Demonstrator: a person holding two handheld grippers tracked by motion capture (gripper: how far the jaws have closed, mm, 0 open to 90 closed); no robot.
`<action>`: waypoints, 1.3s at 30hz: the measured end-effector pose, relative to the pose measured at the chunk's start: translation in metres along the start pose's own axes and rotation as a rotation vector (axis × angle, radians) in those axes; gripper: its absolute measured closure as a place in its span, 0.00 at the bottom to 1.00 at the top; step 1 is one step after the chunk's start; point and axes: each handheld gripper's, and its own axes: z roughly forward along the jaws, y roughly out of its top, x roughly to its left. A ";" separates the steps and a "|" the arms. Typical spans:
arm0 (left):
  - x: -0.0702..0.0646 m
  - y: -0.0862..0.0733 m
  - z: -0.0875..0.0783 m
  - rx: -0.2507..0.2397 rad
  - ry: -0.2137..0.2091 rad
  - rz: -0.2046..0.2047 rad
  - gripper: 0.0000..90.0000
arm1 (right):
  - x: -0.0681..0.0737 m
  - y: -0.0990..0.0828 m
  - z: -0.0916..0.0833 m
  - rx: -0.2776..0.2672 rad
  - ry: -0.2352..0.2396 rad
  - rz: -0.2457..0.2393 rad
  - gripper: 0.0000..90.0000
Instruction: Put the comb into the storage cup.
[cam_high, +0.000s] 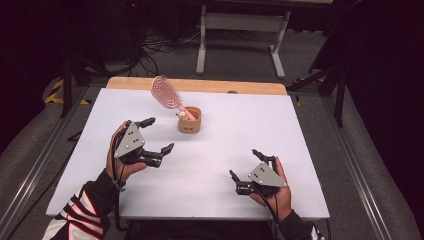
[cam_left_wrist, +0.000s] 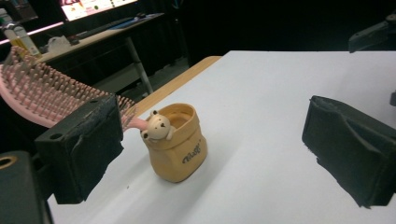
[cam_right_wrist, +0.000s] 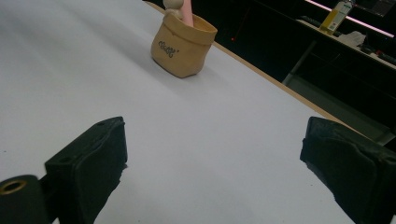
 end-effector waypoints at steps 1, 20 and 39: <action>-0.001 -0.001 -0.001 0.001 0.000 0.004 0.07 | 0.000 0.000 0.000 0.000 0.001 0.000 0.08; -0.012 -0.010 -0.013 0.033 -0.002 0.052 0.06 | 0.002 0.001 -0.001 -0.003 0.003 -0.010 0.08; -0.018 -0.031 -0.029 0.090 0.036 0.096 0.06 | 0.004 0.001 0.000 0.000 0.007 -0.018 0.08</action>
